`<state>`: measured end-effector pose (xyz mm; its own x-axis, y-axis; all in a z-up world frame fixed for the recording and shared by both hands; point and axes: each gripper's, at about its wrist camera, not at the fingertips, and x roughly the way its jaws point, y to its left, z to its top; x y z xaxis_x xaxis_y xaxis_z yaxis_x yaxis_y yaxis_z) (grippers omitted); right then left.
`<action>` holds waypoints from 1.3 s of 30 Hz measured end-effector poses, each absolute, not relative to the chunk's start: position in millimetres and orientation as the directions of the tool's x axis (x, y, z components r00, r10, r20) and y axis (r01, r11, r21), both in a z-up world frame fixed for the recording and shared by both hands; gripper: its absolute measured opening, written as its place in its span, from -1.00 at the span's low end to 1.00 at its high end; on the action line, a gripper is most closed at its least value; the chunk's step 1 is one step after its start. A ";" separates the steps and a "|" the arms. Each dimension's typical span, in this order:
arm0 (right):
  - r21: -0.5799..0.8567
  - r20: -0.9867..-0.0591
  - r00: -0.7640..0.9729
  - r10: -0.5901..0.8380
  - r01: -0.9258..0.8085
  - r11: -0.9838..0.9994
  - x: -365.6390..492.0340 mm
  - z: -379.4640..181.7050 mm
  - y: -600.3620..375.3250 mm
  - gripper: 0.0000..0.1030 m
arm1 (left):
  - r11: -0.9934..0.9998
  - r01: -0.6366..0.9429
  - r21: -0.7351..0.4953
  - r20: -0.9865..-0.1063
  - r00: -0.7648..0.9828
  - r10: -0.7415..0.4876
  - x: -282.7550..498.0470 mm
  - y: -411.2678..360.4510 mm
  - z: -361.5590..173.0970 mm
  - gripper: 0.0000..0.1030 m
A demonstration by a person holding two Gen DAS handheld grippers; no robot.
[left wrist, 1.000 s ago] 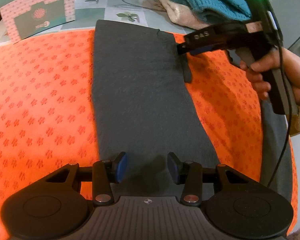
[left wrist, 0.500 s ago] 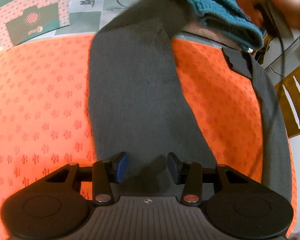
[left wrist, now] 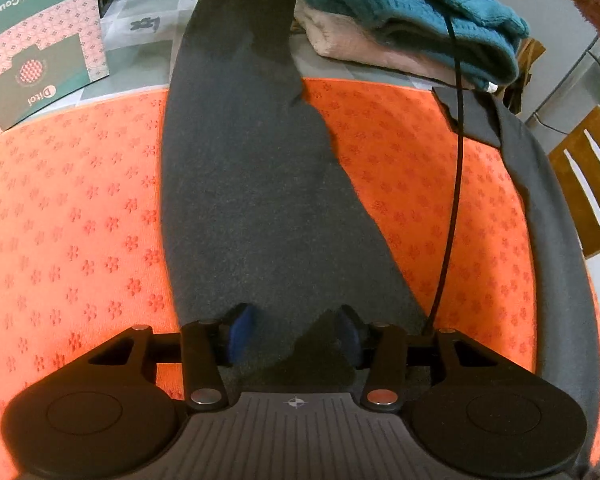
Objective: Fold clothes
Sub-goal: 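Pull the sleeve with the right gripper toward the sweatshirt body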
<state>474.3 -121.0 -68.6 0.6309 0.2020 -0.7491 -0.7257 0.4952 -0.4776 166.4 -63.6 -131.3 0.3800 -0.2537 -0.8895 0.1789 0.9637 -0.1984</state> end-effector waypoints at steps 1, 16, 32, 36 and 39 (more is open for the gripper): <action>-0.465 -0.754 0.622 0.211 -0.732 0.497 473.2 -69.3 -120.0 -0.69 | 0.963 0.179 -0.201 -0.889 0.381 -0.256 165.9 -63.1 -131.2 0.00; -0.223 -0.806 0.517 0.288 -0.716 0.661 388.0 -4.6 -219.9 -0.63 | 0.966 0.172 -0.190 -0.868 0.430 -0.248 156.4 -64.8 -100.5 0.00; -0.096 -0.877 0.468 0.111 -0.397 0.913 324.5 -54.1 -425.1 -0.44 | 0.975 0.102 -0.196 -0.880 0.420 -0.221 142.8 -58.3 -89.4 0.01; -0.079 -0.881 0.465 0.087 -0.325 0.943 326.1 -79.9 -456.1 -0.06 | 0.979 0.099 -0.179 -0.888 0.413 -0.204 144.6 -63.3 -89.3 0.14; -0.064 -0.887 0.455 0.080 -0.292 0.954 329.3 -99.7 -472.6 0.07 | 0.979 0.099 -0.179 -0.890 0.409 -0.204 147.0 -66.8 -87.7 0.17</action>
<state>329.3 -472.6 -99.7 0.4545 0.0796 -0.8872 -0.2918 0.9543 -0.0639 147.0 -66.8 -87.7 0.4088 -0.2040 -0.8895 0.0988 0.9789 -0.1791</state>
